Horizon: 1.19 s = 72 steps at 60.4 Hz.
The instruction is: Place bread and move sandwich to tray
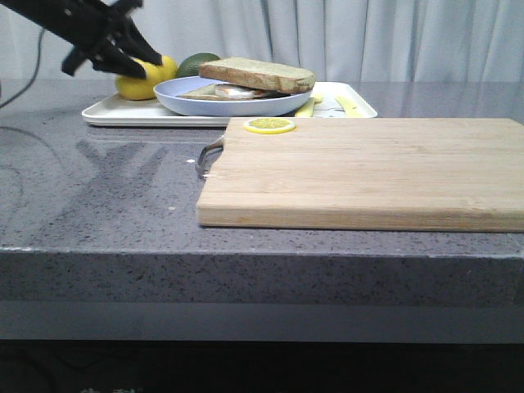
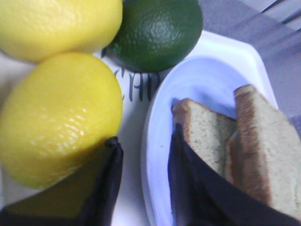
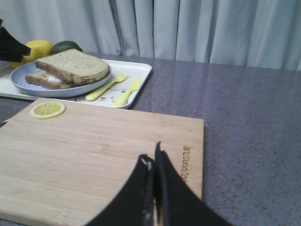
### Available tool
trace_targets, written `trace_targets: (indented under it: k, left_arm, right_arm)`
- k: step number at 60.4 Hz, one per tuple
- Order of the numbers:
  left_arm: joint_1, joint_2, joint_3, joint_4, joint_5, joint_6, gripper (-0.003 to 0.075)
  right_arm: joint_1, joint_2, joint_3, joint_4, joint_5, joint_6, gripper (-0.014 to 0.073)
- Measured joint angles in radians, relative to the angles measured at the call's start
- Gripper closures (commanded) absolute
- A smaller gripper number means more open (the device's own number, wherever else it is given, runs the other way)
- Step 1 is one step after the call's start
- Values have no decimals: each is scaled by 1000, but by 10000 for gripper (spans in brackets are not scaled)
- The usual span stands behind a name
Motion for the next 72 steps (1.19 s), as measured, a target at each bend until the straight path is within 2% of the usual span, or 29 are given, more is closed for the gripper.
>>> trace_targets:
  k: [11,18,32,43,58,64,72]
  left_arm:
    - [51,0,-150,-91,76,-4,741]
    - [56,-4,-225,-112,98,-4,739]
    - [50,-14,-238,-88,116,-67,739]
    - [24,-93,-238,181,121,-147,739]
    - [-90,-237,-222,577,130,-177,739]
    - [-143,-332,-99,720,130,-180,739]
    - [-184,-454,168,838,130,-180,739]
  right_arm:
    - [0,0,0,0,0,0,670]
    - [0,0,0,0,0,0,670]
    - [0,0,0,0,0,0,670]
    - [0,0,0,0,0,0,670]
    - [0,0,0,0,0,0,670]
    - [0,0,0,0,0,0,670]
    - [0,0,0,0,0,0,670]
